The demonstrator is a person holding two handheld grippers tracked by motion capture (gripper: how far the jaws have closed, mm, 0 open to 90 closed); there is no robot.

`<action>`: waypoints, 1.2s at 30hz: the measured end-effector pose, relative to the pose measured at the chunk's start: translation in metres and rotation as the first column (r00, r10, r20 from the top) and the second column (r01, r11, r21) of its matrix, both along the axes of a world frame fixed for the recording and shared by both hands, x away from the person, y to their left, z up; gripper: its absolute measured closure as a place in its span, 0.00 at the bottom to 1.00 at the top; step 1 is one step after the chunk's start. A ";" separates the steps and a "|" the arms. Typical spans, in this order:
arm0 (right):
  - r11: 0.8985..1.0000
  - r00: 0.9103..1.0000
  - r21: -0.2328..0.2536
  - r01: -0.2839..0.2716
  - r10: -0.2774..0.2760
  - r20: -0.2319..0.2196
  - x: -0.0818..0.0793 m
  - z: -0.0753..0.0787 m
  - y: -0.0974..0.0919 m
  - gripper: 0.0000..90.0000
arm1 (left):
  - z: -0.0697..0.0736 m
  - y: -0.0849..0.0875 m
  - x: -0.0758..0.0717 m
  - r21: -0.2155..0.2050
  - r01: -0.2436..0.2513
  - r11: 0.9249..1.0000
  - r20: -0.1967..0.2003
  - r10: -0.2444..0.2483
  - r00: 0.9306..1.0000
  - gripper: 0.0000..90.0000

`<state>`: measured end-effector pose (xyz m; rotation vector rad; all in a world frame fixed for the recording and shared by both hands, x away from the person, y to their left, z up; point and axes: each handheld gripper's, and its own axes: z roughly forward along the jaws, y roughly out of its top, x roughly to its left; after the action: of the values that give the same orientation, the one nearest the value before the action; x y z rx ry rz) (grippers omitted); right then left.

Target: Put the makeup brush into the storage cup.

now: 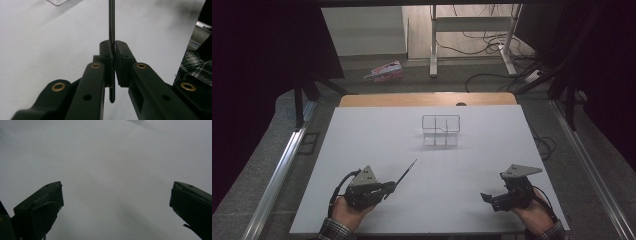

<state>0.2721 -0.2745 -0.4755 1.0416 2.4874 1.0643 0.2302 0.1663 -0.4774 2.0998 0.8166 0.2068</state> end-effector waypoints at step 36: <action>0.961 0.993 0.250 -0.116 0.116 0.013 0.018 0.015 0.053 0.00 | -0.001 -0.020 0.009 -0.064 0.052 0.997 -0.001 -0.052 0.999 0.95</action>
<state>0.2905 -0.2220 -0.4607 0.9699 2.4888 1.4444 0.2396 0.1467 -0.4787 2.0592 0.7599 0.1485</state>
